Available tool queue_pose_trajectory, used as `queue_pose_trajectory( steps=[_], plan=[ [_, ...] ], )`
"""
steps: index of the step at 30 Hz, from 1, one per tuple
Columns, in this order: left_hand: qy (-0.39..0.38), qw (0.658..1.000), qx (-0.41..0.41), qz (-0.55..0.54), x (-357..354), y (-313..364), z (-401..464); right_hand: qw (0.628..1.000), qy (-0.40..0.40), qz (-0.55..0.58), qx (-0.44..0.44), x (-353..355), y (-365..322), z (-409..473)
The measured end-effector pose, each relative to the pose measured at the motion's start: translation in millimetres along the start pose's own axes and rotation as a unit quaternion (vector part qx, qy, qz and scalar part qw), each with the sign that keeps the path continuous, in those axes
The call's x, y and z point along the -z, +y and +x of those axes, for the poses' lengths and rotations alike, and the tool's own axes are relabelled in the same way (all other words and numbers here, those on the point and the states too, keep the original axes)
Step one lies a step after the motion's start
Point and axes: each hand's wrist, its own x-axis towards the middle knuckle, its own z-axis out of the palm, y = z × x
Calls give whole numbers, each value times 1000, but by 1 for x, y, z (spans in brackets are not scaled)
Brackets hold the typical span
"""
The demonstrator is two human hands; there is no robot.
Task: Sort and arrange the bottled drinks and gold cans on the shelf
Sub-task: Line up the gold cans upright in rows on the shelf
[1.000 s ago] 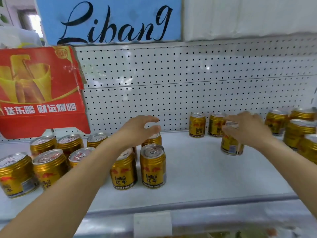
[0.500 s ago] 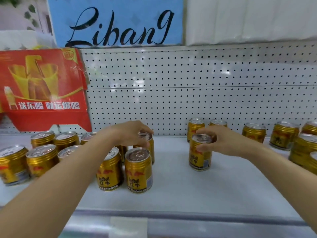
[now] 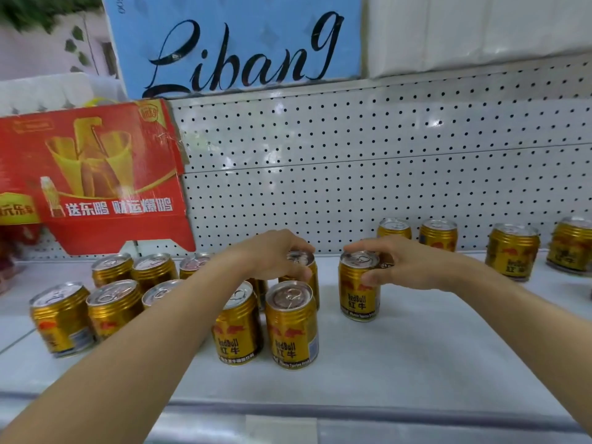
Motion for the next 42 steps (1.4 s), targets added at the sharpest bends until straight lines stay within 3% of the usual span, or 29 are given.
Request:
queue_pose_trajectory(
  steps=[14,15,17,19,20,23,26,42],
  plan=[
    [-3,1000,-18,11,-5,8,4,1000,-10,-5,9,-2,-1,-2],
    [8,999,-32,4,-4,12,4,1000,15,5,15,3,-1,-3],
    [20,997,-66,-19,-1,24,5,990,137,31,20,20,6,3],
    [4,995,-90,-36,0,38,9,968,246,-39,-2,40,20,17],
    [-10,995,-98,-33,-1,45,11,961,259,-90,-31,47,27,25],
    [-42,994,-100,-20,-7,60,19,958,182,-189,-116,56,44,46],
    [-44,993,-109,8,-11,69,23,963,127,-210,-111,52,49,58],
    [-8,994,-100,38,-19,67,30,966,128,-215,-62,36,19,-25]
  ],
)
